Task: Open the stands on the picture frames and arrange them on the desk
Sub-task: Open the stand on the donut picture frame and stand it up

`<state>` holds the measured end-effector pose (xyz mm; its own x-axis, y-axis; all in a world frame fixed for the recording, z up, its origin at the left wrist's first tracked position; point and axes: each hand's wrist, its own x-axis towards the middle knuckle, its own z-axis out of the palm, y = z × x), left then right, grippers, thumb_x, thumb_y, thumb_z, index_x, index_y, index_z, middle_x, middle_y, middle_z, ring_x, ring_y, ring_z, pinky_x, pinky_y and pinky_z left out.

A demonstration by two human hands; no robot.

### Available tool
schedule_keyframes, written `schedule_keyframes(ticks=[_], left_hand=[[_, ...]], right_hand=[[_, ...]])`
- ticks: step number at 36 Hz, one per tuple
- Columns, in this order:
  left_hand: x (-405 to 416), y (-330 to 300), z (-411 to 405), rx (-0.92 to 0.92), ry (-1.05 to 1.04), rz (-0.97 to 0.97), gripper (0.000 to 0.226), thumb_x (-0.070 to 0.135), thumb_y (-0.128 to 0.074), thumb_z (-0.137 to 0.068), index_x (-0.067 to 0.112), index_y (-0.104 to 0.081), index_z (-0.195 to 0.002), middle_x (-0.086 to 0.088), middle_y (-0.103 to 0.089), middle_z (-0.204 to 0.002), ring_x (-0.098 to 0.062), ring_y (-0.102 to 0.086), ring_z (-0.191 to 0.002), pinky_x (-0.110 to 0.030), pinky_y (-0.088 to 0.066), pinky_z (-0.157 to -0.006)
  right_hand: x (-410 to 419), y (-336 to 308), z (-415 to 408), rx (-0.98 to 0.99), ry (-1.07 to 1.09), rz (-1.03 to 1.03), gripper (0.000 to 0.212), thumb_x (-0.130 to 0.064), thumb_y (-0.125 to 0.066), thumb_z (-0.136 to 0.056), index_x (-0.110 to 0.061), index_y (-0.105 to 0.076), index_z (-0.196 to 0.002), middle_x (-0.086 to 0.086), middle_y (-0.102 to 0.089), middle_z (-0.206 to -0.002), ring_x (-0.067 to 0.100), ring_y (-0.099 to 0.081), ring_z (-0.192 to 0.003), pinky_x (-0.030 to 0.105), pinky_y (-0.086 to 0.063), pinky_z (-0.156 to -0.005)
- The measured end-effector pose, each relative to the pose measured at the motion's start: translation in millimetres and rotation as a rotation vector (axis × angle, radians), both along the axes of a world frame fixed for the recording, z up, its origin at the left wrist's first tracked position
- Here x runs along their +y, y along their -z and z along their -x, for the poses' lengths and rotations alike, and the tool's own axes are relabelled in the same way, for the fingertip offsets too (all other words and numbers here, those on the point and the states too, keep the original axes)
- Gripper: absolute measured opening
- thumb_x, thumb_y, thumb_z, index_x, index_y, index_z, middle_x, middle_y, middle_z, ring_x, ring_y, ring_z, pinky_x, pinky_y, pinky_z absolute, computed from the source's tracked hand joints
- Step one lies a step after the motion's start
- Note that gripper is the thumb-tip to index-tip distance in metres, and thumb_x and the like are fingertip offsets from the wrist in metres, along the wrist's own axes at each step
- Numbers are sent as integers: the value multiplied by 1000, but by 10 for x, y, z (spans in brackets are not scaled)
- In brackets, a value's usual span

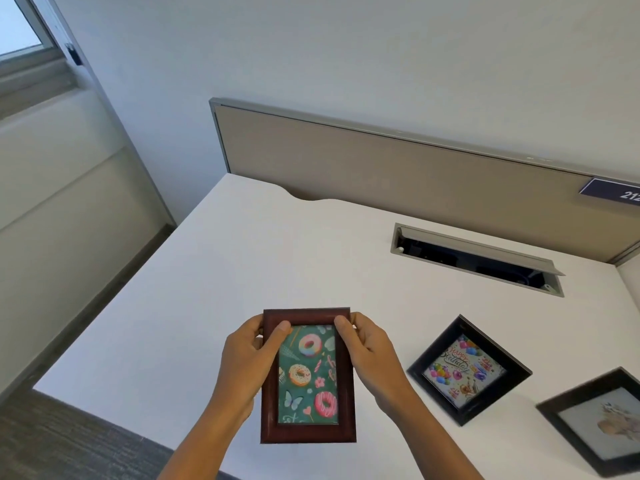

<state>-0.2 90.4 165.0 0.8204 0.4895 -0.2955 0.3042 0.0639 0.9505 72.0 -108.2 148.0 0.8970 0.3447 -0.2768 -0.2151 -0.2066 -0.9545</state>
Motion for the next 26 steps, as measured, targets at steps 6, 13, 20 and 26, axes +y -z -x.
schedule_keyframes(ticks=[6,13,20,26], left_hand=[[102,-36,47,-32,72,-120,20,31,-82,-87,32,-72,-104,16,-82,-96,-6,-79,-90,-15,-61,-65],[174,-23,112,-105,128,-235,27,14,-90,-79,32,-75,-93,11,-82,-95,-10,-76,-90,-9,-55,-75],[133,6,196,-387,185,-300,26,0,-84,-81,21,-78,-96,7,-84,-102,-10,-72,-121,-16,-57,-94],[178,47,220,-577,195,-366,30,-2,-75,-84,21,-78,-103,0,-81,-108,-23,-70,-126,-31,-59,-100]], right_hand=[[-79,53,53,-229,-84,19,41,-63,-57,-102,-25,-63,-116,-8,-83,-105,18,-81,-102,49,-68,-77],[-179,97,82,-687,-98,241,33,-69,-45,-107,-42,-57,-119,-29,-71,-94,7,-69,-83,27,-58,-73],[-259,7,131,-919,-106,164,16,-46,-63,-110,-34,-68,-121,-22,-76,-111,6,-74,-96,30,-59,-81],[-302,-14,144,-1046,-152,145,16,-26,-78,-104,-23,-72,-118,-13,-77,-126,10,-74,-114,32,-61,-90]])
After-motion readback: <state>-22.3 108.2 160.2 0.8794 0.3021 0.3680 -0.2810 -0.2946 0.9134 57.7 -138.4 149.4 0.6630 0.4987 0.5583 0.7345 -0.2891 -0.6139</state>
